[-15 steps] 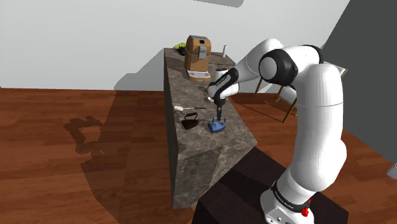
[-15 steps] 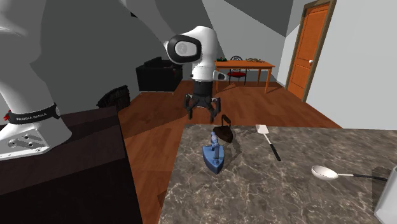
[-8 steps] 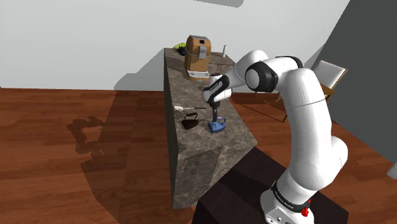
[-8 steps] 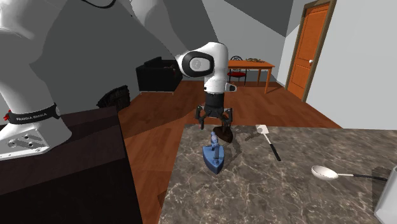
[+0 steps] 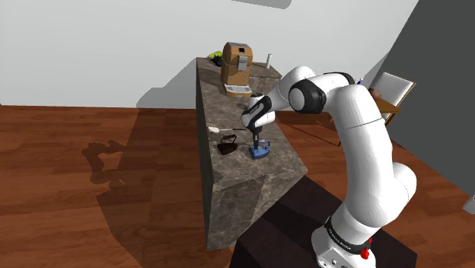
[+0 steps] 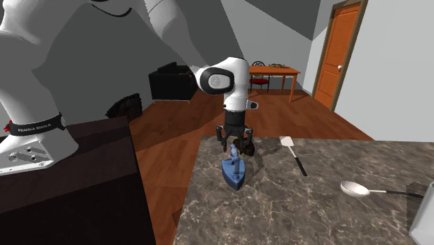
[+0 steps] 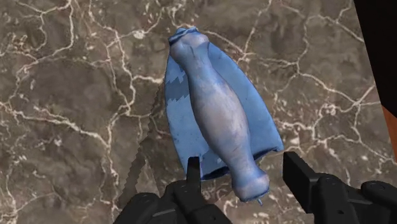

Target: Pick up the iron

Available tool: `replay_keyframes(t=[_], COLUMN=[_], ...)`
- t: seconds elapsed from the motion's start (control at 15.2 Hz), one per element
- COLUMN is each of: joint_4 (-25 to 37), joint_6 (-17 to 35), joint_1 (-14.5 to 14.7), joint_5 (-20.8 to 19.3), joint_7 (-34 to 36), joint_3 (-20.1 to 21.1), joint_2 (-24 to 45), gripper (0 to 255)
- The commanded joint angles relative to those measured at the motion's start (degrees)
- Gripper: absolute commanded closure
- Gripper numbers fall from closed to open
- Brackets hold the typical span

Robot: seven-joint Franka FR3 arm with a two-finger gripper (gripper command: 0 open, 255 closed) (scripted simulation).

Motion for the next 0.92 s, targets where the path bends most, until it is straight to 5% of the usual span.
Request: replay_keyframes(t=[0.0,0.86], joint_4=[0.0,-0.9], joint_6=[0.1,-2.1], joint_1=[0.0,0.4], joint_5=[0.0,-0.3], joint_7=[0.0,-0.1], joint_3=[0.0,-0.4], joint_2=[0.1,-3.0], gripper=[255,255])
